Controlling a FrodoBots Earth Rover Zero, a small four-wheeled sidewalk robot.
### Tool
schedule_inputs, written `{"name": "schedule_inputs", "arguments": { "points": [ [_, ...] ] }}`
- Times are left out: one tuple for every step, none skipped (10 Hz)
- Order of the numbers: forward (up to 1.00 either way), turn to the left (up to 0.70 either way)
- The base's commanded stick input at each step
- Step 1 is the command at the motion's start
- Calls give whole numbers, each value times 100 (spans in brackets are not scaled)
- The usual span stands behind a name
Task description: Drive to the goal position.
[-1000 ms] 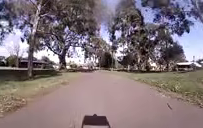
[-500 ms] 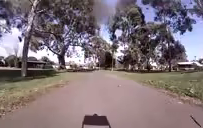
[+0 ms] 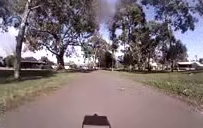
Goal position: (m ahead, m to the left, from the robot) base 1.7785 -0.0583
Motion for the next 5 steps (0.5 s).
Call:
{"name": "schedule_inputs", "arguments": {
  "points": [
    [100, 0],
    [100, 0],
    [100, 0],
    [100, 0],
    [100, 0]
  ]
}}
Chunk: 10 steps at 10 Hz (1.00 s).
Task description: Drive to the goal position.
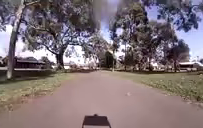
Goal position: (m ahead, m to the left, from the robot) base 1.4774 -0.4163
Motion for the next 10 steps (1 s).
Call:
{"name": "schedule_inputs", "arguments": {
  "points": [
    [100, 0],
    [100, 0],
    [100, 0],
    [100, 0],
    [100, 0],
    [100, 0],
    [100, 0],
    [100, 0],
    [100, 0],
    [100, 0]
  ]
}}
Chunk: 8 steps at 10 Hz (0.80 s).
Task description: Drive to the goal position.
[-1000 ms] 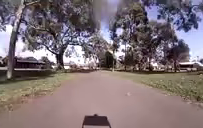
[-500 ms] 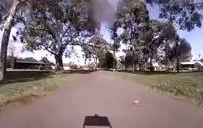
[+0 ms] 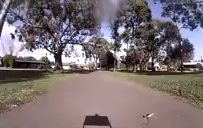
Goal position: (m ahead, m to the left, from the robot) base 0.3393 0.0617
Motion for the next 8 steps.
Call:
{"name": "schedule_inputs", "arguments": {
  "points": [
    [100, 0],
    [100, 0],
    [100, 0],
    [100, 0],
    [100, 0],
    [100, 0],
    [100, 0],
    [100, 0]
  ]
}}
